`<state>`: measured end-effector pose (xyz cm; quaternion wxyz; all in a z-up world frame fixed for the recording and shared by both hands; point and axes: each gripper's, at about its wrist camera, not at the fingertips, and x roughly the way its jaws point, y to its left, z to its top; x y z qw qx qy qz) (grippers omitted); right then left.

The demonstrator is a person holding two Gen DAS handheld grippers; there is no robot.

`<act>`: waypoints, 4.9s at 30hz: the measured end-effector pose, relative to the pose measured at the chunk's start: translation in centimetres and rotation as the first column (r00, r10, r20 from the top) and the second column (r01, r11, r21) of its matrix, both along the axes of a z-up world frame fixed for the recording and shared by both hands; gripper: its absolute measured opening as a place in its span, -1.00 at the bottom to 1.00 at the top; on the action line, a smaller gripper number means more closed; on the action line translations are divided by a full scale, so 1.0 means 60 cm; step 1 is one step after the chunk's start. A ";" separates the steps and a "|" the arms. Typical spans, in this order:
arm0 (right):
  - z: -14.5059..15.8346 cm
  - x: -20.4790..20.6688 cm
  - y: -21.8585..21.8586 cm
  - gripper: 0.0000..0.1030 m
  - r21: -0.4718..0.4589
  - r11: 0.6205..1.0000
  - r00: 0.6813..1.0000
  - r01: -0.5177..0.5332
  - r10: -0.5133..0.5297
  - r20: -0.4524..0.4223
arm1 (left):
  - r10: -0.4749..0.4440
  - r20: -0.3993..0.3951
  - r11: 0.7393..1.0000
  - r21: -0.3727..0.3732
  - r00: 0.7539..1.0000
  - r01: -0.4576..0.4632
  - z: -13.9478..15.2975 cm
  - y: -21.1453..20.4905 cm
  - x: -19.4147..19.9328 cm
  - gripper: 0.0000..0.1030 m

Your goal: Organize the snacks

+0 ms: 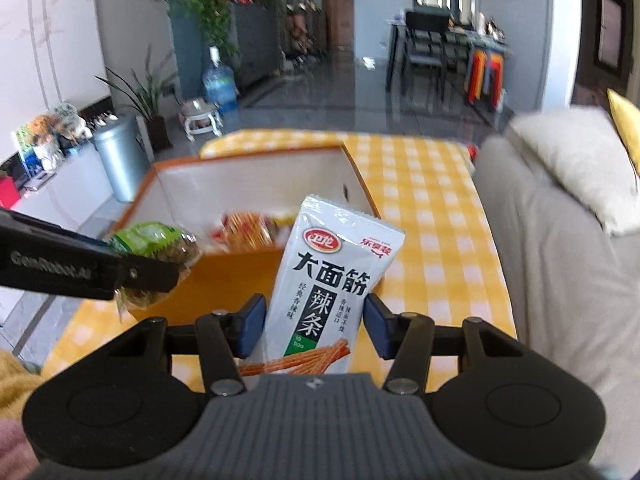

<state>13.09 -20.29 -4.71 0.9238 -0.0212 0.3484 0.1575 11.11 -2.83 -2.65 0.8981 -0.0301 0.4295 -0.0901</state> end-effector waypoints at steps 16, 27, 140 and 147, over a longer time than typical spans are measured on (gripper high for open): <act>0.095 0.121 0.120 -0.01 -0.099 0.975 0.960 -0.200 0.215 0.180 | 0.063 0.050 0.995 0.077 0.997 -0.067 0.042 0.086 0.097 -0.12; 0.040 0.252 0.189 -0.01 -0.222 0.937 0.948 -0.269 0.299 0.112 | 0.052 -0.093 0.990 0.138 0.994 -0.039 -0.026 0.113 0.182 -0.12; -0.014 0.024 0.064 0.93 -0.013 1.000 0.990 0.005 -0.003 0.143 | 0.227 0.101 0.956 0.167 0.969 -0.242 -0.050 0.043 -0.031 0.81; -0.021 0.037 0.057 0.93 0.007 1.000 0.993 0.028 -0.029 0.119 | 0.224 0.090 0.956 0.172 0.971 -0.236 -0.049 0.036 -0.026 0.81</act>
